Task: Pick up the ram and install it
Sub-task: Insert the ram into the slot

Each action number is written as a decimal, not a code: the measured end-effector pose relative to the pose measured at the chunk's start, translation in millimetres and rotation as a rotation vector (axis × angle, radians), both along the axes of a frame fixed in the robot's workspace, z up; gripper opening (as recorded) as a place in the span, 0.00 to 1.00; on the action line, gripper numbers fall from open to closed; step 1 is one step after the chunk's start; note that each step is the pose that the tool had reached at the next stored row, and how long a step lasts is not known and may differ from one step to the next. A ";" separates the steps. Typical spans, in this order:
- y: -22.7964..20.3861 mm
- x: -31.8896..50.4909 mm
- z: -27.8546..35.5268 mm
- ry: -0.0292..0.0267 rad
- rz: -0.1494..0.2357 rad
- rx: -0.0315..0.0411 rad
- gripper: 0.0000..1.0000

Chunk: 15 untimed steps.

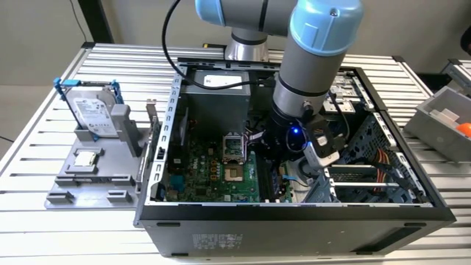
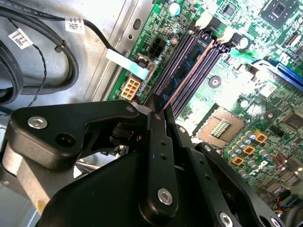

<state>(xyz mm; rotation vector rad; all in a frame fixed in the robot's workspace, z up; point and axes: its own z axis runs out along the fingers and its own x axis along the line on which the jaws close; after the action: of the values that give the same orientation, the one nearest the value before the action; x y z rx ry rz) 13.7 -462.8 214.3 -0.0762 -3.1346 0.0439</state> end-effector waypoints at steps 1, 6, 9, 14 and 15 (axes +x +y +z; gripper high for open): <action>0.0 0.1 0.0 0.0000 0.004 0.0000 0.00; 0.0 0.4 0.0 0.0000 0.022 -0.0001 0.00; 0.0 0.8 -0.9 0.0000 0.027 0.0001 0.00; 0.0 1.1 -5.5 0.0000 0.033 -0.0001 0.00; 0.0 1.1 -6.6 -0.0001 0.033 0.0002 0.00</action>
<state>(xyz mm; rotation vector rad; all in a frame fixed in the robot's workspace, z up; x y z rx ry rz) 14.8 -462.9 207.7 -0.0246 -3.1359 0.0438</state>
